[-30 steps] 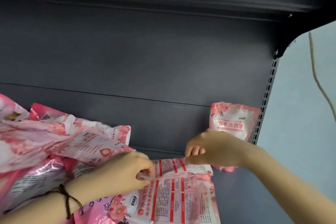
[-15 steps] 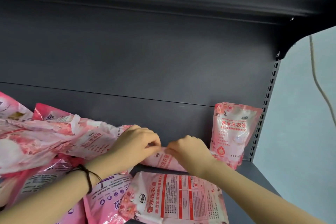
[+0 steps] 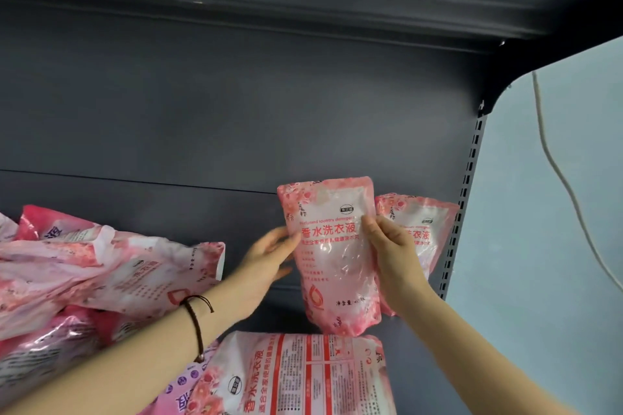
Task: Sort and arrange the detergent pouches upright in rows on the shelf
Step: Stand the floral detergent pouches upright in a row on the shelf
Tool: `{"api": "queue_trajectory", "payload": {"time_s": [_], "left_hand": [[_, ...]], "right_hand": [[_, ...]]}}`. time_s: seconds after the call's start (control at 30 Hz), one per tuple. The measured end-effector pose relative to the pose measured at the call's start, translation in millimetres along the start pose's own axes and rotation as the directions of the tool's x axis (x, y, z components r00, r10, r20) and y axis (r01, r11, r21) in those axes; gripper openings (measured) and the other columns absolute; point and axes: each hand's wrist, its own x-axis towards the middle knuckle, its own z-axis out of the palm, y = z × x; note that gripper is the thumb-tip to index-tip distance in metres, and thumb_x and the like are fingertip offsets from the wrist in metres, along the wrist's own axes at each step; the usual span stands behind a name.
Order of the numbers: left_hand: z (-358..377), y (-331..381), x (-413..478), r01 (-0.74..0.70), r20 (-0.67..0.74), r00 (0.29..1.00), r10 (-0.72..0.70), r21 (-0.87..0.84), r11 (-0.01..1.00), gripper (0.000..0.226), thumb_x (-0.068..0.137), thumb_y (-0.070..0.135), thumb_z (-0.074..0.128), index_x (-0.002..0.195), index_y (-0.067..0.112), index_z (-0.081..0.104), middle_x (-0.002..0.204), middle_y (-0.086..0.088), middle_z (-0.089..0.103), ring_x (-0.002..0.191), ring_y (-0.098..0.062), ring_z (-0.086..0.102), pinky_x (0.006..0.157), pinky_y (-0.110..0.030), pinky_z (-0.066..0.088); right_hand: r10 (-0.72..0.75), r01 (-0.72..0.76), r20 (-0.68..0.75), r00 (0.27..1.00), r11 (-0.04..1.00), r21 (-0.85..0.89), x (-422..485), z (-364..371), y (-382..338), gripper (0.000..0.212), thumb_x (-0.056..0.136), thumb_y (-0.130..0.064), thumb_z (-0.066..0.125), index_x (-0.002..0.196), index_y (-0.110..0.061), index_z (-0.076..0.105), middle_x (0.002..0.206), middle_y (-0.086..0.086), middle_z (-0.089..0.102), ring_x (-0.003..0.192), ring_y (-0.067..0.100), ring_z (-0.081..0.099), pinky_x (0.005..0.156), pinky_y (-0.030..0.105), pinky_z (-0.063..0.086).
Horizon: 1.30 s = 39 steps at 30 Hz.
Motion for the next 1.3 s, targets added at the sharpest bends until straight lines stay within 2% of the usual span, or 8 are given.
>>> {"api": "queue_trajectory", "payload": {"time_s": [0.1,0.23,0.37,0.63,0.77,0.9,1.13,1.3], "left_hand": [[23.6,-0.1,3.1,0.03,0.047,0.999,-0.022,-0.167,0.986,0.034,0.081,0.032,0.065,0.112,0.017,0.064,0.106,-0.002,0.073,0.098,-0.019,0.07,0.074,-0.03,0.056],[60.0,4.8,9.6,0.003,0.025,1.0,0.0,-0.122,0.993,0.02,0.092,0.023,0.059,0.107,0.012,0.065,0.105,-0.006,0.073,0.097,-0.021,0.07,0.077,-0.033,0.058],[96.3,0.6,12.4,0.0,0.055,0.998,0.005,-0.1,0.995,0.019,0.094,0.02,0.057,0.106,0.008,0.065,0.106,-0.01,0.072,0.099,-0.025,0.069,0.077,-0.034,0.058],[123.8,-26.7,13.9,-0.023,0.155,0.988,0.025,-0.015,1.0,0.021,0.095,0.024,0.056,0.108,0.012,0.065,0.104,-0.005,0.073,0.098,-0.018,0.069,0.084,-0.034,0.057],[117.1,-23.8,15.6,-0.08,0.211,0.976,0.057,0.102,0.992,0.014,0.093,0.022,0.059,0.106,0.022,0.064,0.1,0.006,0.074,0.095,-0.009,0.069,0.08,-0.026,0.057],[106.7,-30.8,12.8,-0.014,0.34,0.938,-0.072,0.244,0.97,0.031,0.088,0.01,0.066,0.112,0.028,0.06,0.104,0.006,0.073,0.099,-0.009,0.069,0.076,-0.026,0.058],[117.8,-43.9,14.3,-0.062,0.231,0.973,0.005,0.242,0.968,0.031,0.091,0.01,0.063,0.111,0.033,0.059,0.105,0.007,0.073,0.101,-0.012,0.068,0.088,-0.04,0.056],[108.6,-37.7,13.9,-0.083,0.268,0.963,-0.027,0.391,0.917,0.029,0.09,0.02,0.064,0.111,0.038,0.055,0.11,0.006,0.07,0.103,-0.01,0.066,0.089,-0.035,0.056]], "right_hand": [[-0.025,0.026,-0.046,0.999,0.999,0.025,2.8,-12.6,2.7,0.037,0.095,-0.026,0.056,0.098,0.011,0.061,0.096,0.02,0.065,0.087,0.03,0.059,0.09,0.059,0.048],[-0.059,0.064,-0.083,0.995,0.996,0.064,9.8,-45.2,-2.5,0.026,0.095,-0.026,0.056,0.086,-0.005,0.067,0.08,0.005,0.072,0.072,0.018,0.066,0.068,0.031,0.058],[-0.041,0.056,-0.124,0.991,0.991,0.121,10.3,-80.0,-4.3,0.024,0.096,-0.024,0.054,0.094,-0.006,0.069,0.097,0.014,0.071,0.087,0.024,0.067,0.085,0.04,0.056],[0.003,0.016,-0.173,0.985,0.994,0.108,-0.3,-118.5,19.4,0.031,0.099,-0.026,0.048,0.103,0.002,0.062,0.102,0.019,0.066,0.092,0.029,0.062,0.085,0.043,0.052],[-0.019,0.021,-0.095,0.995,1.0,0.02,-1.7,-128.1,20.0,0.03,0.1,-0.027,0.045,0.106,-0.002,0.061,0.105,0.014,0.067,0.092,0.026,0.063,0.082,0.04,0.052],[0.033,-0.026,0.09,0.995,0.997,-0.077,-7.7,-135.9,30.0,0.034,0.085,-0.037,0.058,0.116,-0.023,0.056,0.111,-0.001,0.072,0.102,0.018,0.069,0.083,0.037,0.056],[0.028,-0.028,0.089,0.996,1.0,-0.001,-2.8,-130.7,44.9,0.039,0.082,-0.033,0.06,0.113,-0.013,0.048,0.117,0.015,0.065,0.109,0.029,0.064,0.091,0.044,0.055],[0.062,-0.034,0.081,0.995,0.952,-0.303,7.2,-140.0,37.1,0.026,0.093,-0.029,0.057,0.11,-0.01,0.051,0.113,0.012,0.068,0.101,0.025,0.068,0.087,0.041,0.057]]}}
